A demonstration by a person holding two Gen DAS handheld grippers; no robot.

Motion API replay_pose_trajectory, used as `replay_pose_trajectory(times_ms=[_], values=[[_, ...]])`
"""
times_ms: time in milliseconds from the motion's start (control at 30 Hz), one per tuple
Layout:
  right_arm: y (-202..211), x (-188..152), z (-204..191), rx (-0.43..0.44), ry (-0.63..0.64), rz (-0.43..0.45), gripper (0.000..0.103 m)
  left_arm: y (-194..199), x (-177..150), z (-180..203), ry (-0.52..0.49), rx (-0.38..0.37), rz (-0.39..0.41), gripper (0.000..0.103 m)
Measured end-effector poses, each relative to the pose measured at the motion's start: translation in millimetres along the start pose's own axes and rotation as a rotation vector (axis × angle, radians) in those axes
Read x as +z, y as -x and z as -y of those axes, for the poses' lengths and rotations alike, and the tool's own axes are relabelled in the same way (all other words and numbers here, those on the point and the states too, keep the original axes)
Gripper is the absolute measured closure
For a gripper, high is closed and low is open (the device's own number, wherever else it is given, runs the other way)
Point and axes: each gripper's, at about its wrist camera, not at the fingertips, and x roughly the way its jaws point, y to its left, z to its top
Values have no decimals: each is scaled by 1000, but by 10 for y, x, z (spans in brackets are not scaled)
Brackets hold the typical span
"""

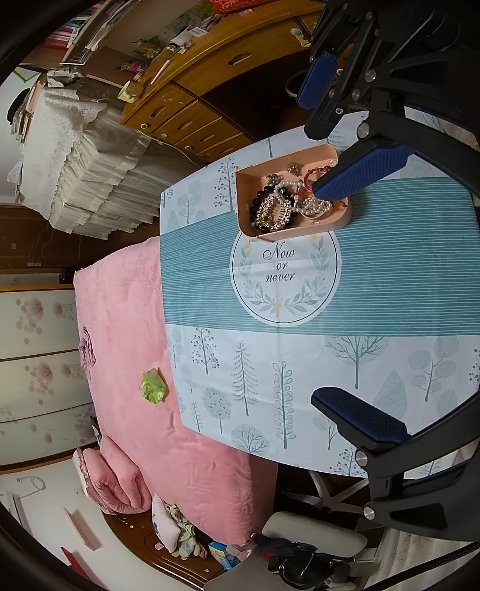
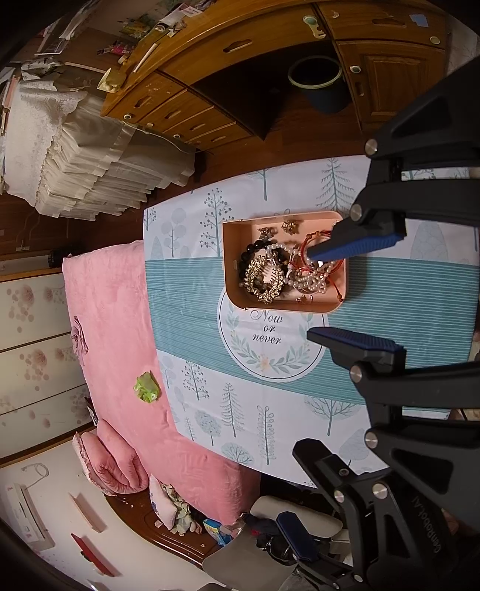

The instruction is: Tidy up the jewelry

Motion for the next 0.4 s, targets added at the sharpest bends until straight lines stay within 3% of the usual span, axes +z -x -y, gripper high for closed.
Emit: replay_pose_trajectory(times_ms=[400], values=[[-30, -4, -37, 0, -4, 0, 66, -53, -17, -60, 0, 1, 2, 3]])
